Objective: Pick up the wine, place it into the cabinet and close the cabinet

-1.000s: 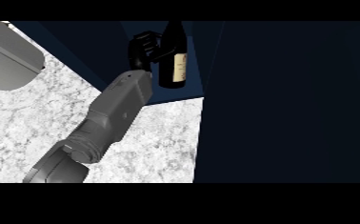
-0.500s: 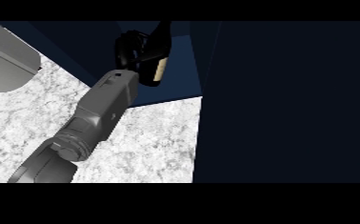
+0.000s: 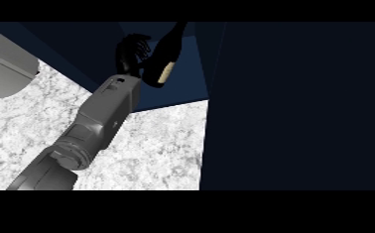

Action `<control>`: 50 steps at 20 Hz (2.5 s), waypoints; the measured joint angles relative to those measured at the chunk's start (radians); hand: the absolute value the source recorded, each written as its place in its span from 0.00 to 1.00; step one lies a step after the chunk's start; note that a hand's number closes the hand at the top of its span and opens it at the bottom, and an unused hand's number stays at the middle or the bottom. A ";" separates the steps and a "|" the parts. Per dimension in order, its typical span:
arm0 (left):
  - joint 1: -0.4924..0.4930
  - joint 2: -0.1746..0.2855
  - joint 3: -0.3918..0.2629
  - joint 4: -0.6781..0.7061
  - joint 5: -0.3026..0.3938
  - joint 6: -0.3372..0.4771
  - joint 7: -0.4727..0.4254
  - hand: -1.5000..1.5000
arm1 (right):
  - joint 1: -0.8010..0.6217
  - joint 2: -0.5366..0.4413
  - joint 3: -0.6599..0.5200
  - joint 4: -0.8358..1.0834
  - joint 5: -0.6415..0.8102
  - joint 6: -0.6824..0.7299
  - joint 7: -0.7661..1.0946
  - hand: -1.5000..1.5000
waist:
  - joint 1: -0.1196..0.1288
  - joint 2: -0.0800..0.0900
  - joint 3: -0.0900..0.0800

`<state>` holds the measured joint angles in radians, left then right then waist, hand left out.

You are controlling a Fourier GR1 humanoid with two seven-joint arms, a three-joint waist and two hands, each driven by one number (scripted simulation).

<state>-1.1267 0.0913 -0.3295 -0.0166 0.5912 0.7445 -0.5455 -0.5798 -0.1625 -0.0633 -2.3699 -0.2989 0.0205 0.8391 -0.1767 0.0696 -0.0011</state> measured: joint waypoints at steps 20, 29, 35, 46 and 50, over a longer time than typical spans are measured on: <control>-0.004 -0.005 0.001 -0.010 0.000 -0.109 0.019 0.00 | -0.008 0.009 0.011 0.001 -0.002 -0.008 0.003 0.00 | 0.010 0.000 -0.009; 0.005 -0.027 0.012 -0.099 0.011 -0.409 -0.072 0.00 | -0.004 0.008 0.007 0.001 0.004 -0.029 0.011 0.00 | 0.058 -0.018 -0.011; 0.009 -0.055 0.068 -0.167 0.061 -0.581 -0.152 0.00 | -0.010 -0.019 -0.019 -0.007 0.012 -0.058 0.052 0.00 | 0.101 -0.042 -0.007; 0.067 -0.077 0.052 -0.346 0.033 -0.650 -0.084 0.00 | 0.003 -0.050 -0.012 -0.019 0.034 -0.105 0.093 0.00 | 0.169 -0.073 -0.001; 0.117 -0.080 0.008 -0.509 0.009 -0.608 -0.009 0.00 | 0.015 -0.057 -0.005 -0.018 0.046 -0.108 0.088 0.00 | 0.187 -0.081 0.001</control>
<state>-1.0093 0.0109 -0.3216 -0.5260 0.5998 0.1368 -0.5548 -0.5644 -0.2191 -0.0686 -2.3882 -0.2531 -0.0874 0.9276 0.0105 -0.0111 -0.0005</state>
